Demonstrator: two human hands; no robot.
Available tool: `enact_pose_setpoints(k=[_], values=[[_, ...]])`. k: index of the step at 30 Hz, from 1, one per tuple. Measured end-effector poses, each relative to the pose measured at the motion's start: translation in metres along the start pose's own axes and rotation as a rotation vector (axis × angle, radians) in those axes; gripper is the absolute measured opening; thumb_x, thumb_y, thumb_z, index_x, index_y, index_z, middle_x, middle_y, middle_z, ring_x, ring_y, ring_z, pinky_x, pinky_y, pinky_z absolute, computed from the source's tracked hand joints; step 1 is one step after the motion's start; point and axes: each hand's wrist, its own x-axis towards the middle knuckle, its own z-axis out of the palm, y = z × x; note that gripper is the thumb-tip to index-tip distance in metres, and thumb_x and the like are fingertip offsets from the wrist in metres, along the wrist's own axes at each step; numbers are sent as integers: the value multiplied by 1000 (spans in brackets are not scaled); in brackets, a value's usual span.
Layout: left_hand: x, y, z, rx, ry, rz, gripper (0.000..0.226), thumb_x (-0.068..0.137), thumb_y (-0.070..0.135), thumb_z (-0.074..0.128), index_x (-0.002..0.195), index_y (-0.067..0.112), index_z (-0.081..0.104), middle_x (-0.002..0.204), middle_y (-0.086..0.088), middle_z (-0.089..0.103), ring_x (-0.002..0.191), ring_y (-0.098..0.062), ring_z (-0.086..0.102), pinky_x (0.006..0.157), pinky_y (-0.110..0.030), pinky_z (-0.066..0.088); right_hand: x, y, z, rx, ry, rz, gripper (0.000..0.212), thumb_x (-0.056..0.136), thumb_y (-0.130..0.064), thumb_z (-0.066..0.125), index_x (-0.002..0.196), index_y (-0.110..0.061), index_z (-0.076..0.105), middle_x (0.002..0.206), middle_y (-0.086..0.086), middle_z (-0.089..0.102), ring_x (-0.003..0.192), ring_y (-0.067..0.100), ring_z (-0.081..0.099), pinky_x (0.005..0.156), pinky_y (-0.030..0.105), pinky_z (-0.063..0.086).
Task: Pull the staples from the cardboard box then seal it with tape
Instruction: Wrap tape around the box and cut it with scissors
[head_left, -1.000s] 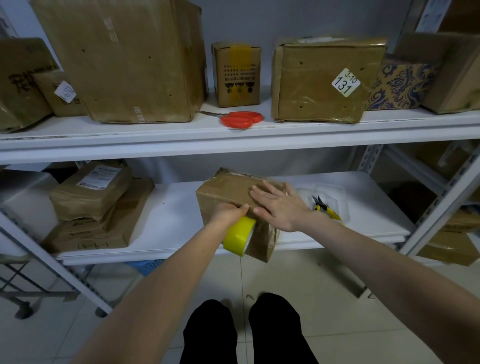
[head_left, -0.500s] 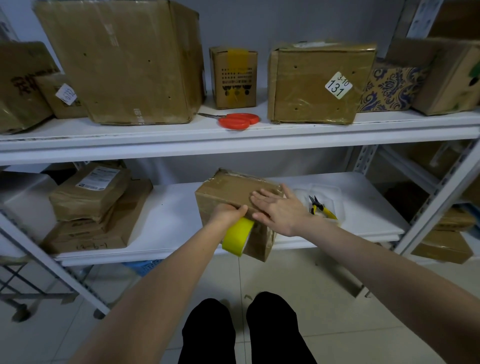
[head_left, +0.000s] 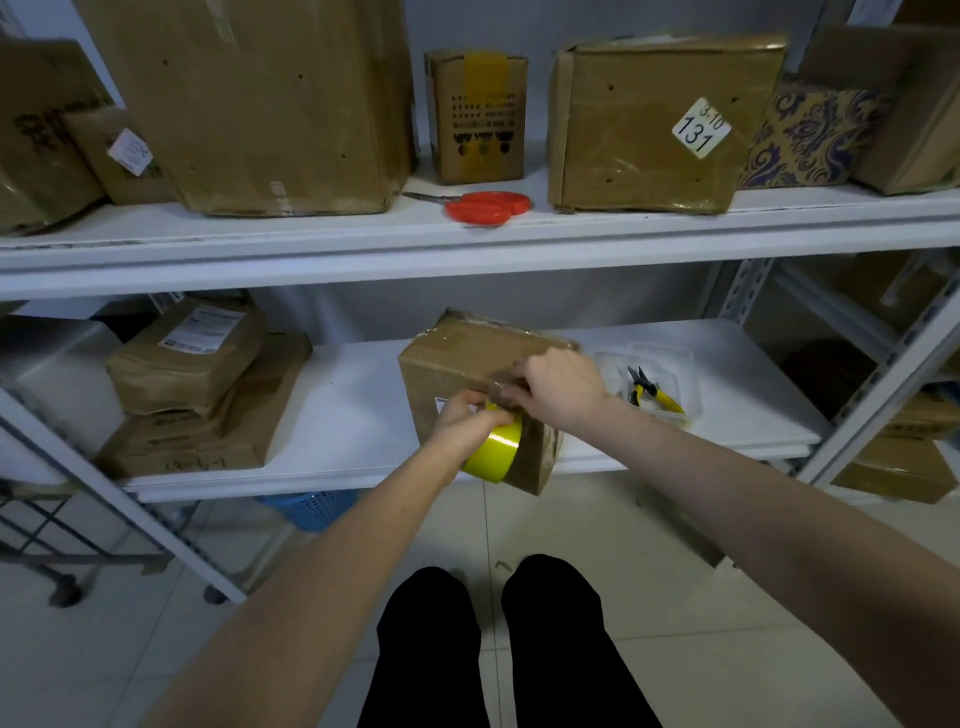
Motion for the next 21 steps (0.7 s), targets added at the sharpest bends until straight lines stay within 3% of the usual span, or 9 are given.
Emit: enact_pose_setpoints(k=[2, 5, 8, 10, 15, 18, 21], values=[[3, -5, -3, -27, 88, 27, 45, 77, 17, 75, 115, 11, 53, 109, -7, 57, 103, -23, 56, 92, -35, 48, 3, 0, -1, 10, 1, 27, 43, 90, -54, 50, 97, -17, 70, 95, 12, 68, 94, 33, 64, 65, 31, 40], [7, -15, -9, -61, 77, 0, 51, 70, 21, 80, 114, 5, 59, 112, -13, 62, 97, -23, 59, 80, -31, 48, 3, 0, 4, 1, 10, 19, 42, 89, -54, 51, 99, -18, 70, 96, 12, 68, 95, 34, 64, 66, 31, 42], [8, -19, 0, 47, 61, -14, 18, 71, 18, 78, 83, 11, 65, 98, -9, 65, 94, -22, 60, 88, -37, 49, 2, 0, 5, -2, 11, 10, 42, 91, -54, 50, 100, -18, 70, 96, 12, 69, 95, 34, 65, 66, 32, 43], [10, -17, 7, 101, 54, -11, 8, 80, 16, 71, 82, 12, 64, 97, -11, 65, 98, -23, 60, 93, -38, 47, 0, -1, 4, -8, 9, 4, 41, 91, -53, 49, 100, -19, 69, 95, 10, 69, 94, 33, 65, 67, 32, 44], [15, -16, -3, 73, 74, -152, 55, 70, 36, 82, 115, 12, 62, 122, -6, 62, 112, -22, 58, 98, -36, 47, 0, -1, 0, -11, 0, 13, 37, 91, -50, 50, 95, -18, 68, 93, 8, 68, 91, 31, 65, 65, 30, 42], [9, -8, -10, 186, 245, -14, 40, 72, 42, 78, 102, 21, 63, 112, 3, 62, 107, -18, 57, 89, -27, 44, 3, -4, -5, -45, -18, -1, 33, 87, -49, 55, 91, -19, 67, 92, 6, 68, 90, 30, 65, 64, 29, 40], [4, 5, -15, 361, 480, 286, 16, 79, 28, 69, 91, 25, 60, 111, -2, 58, 110, -21, 54, 86, -30, 44, 3, -7, -3, -88, -27, 6, 30, 87, -46, 56, 92, -18, 66, 95, 7, 68, 91, 30, 66, 66, 29, 38]])
